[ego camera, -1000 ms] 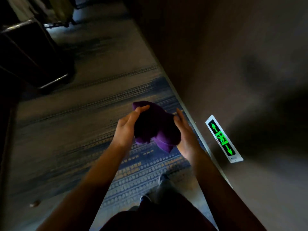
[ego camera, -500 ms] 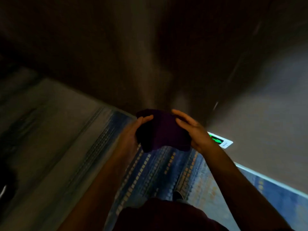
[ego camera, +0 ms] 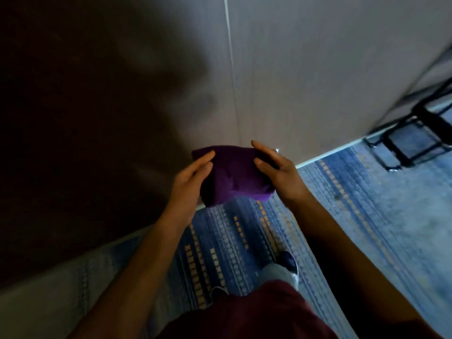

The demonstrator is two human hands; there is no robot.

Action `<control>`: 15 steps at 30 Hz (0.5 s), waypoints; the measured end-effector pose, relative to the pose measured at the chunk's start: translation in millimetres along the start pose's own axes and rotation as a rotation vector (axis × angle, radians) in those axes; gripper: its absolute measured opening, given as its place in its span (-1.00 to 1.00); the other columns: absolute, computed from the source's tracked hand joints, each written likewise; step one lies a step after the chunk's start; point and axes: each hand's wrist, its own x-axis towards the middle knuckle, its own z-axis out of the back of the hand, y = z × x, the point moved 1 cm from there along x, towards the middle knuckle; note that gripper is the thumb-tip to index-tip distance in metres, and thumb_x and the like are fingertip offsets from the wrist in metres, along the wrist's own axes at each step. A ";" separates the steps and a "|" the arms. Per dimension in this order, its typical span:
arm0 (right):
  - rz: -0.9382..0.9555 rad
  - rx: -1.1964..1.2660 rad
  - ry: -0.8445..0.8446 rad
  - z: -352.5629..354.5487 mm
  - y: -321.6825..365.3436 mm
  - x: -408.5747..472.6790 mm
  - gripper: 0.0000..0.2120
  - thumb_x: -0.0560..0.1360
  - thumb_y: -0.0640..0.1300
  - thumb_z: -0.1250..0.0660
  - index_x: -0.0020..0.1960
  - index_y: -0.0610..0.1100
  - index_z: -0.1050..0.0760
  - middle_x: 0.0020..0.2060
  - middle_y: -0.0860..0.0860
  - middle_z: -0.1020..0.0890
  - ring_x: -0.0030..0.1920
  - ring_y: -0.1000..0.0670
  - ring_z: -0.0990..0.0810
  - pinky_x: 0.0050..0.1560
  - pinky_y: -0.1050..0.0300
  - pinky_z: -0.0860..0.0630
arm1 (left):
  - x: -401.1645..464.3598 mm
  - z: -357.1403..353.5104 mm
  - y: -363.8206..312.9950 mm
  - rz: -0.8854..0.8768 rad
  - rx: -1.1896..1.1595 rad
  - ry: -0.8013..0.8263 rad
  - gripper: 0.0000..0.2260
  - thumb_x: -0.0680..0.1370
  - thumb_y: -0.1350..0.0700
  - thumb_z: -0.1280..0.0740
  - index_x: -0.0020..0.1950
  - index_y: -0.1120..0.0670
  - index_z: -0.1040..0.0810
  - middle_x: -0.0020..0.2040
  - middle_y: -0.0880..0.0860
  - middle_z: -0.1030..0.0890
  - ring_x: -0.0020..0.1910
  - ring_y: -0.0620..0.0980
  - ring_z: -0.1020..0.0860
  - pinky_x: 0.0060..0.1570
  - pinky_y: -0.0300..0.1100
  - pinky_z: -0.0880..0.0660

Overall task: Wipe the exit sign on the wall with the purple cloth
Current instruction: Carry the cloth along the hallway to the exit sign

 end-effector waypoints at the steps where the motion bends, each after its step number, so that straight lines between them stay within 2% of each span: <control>1: 0.020 0.011 -0.051 -0.2 0.6 -8.5 -0.59 0.61 -0.25 -0.37 0.42 0.00 -0.53 0.27 0.16 -0.63 0.29 0.23 -0.56 0.37 0.26 -0.43 | 0.6 -2.5 -1.9 -0.010 0.014 0.026 -0.76 0.62 0.17 -0.38 0.18 -0.11 -0.72 0.19 -0.13 -0.71 0.27 -0.17 -0.61 0.19 -0.33 -0.54; 3: 0.030 0.014 -0.139 4.2 1.5 -23.0 -0.60 0.61 -0.26 -0.36 0.41 0.00 -0.53 0.28 0.14 -0.63 0.29 0.23 -0.56 0.38 0.23 -0.43 | 3.9 -11.2 -4.4 0.009 0.049 0.093 -0.75 0.62 0.20 -0.38 0.20 -0.10 -0.70 0.20 -0.10 -0.70 0.25 -0.14 -0.63 0.24 -0.25 -0.55; 5: 0.017 0.021 -0.229 13.8 -2.3 -36.9 -0.59 0.62 -0.28 -0.35 0.41 0.01 -0.51 0.31 0.05 -0.62 0.30 0.15 -0.55 0.43 0.12 -0.43 | 6.4 -23.4 -2.2 0.020 0.098 0.182 -0.73 0.62 0.21 -0.38 0.24 -0.07 -0.68 0.24 -0.06 -0.68 0.28 -0.08 -0.63 0.32 -0.14 -0.54; 9: -0.015 0.101 -0.366 42.5 -11.7 -53.5 -0.58 0.63 -0.30 -0.31 0.41 0.04 -0.50 0.32 0.01 -0.61 0.29 0.10 -0.55 0.51 -0.04 -0.38 | 20.1 -54.6 3.3 -0.051 0.259 0.341 -0.70 0.61 0.19 -0.41 0.31 -0.05 -0.67 0.25 -0.12 -0.68 0.33 -0.09 -0.59 0.41 -0.03 -0.49; 13: -0.037 0.158 -0.434 67.3 -17.0 -53.3 -0.58 0.64 -0.32 -0.29 0.44 -0.02 -0.48 0.27 0.00 -0.61 0.24 0.06 -0.54 0.50 -0.07 -0.39 | 35.4 -86.7 9.5 -0.094 0.351 0.425 -0.69 0.60 0.16 -0.40 0.31 -0.10 -0.66 0.22 -0.16 -0.69 0.27 -0.17 -0.61 0.38 -0.09 -0.50; 15: -0.022 0.128 -0.457 75.2 -15.5 -48.4 -0.58 0.64 -0.34 -0.28 0.43 -0.03 -0.46 0.33 -0.04 -0.58 0.29 0.05 -0.52 0.51 -0.06 -0.37 | 49.3 -98.3 12.6 -0.125 0.384 0.459 -0.68 0.61 0.19 -0.38 0.34 -0.04 -0.65 0.18 -0.20 -0.70 0.20 -0.17 -0.61 0.35 -0.09 -0.52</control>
